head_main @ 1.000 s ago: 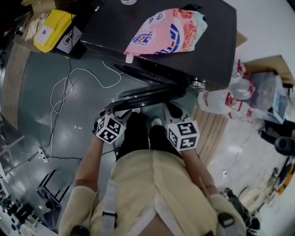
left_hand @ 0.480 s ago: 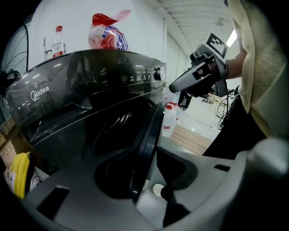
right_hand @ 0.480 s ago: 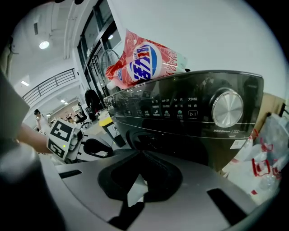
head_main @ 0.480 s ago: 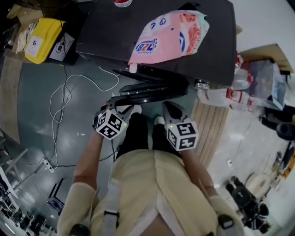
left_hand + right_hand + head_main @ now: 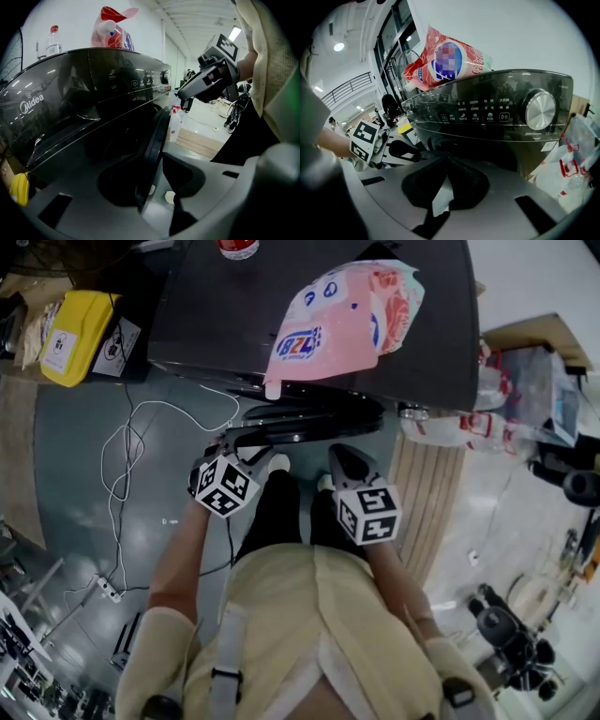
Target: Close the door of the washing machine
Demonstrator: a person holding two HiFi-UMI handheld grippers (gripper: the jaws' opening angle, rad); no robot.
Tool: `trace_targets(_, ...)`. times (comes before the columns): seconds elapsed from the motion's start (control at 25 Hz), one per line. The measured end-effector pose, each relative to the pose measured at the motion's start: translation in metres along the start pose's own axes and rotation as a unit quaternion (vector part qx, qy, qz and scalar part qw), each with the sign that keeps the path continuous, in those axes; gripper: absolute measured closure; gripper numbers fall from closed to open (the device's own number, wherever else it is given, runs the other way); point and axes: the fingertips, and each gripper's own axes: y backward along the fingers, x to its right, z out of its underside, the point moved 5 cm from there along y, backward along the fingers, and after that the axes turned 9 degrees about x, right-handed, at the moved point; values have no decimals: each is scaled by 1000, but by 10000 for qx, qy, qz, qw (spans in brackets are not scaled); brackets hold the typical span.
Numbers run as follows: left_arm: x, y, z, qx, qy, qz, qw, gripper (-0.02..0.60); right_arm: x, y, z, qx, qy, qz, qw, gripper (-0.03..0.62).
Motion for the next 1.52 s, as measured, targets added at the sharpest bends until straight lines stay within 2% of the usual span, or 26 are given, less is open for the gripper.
trace_targets(0.84, -33, -10, -11, -41, -511, -53, 9987, 423, -5, 0, 9, 20, -257, 316, 9992, 588)
trace_targets(1.52, -50, -17, -17, -11, -751, -58, 9972, 420, -6, -1, 10, 34, -353, 592, 9976, 588)
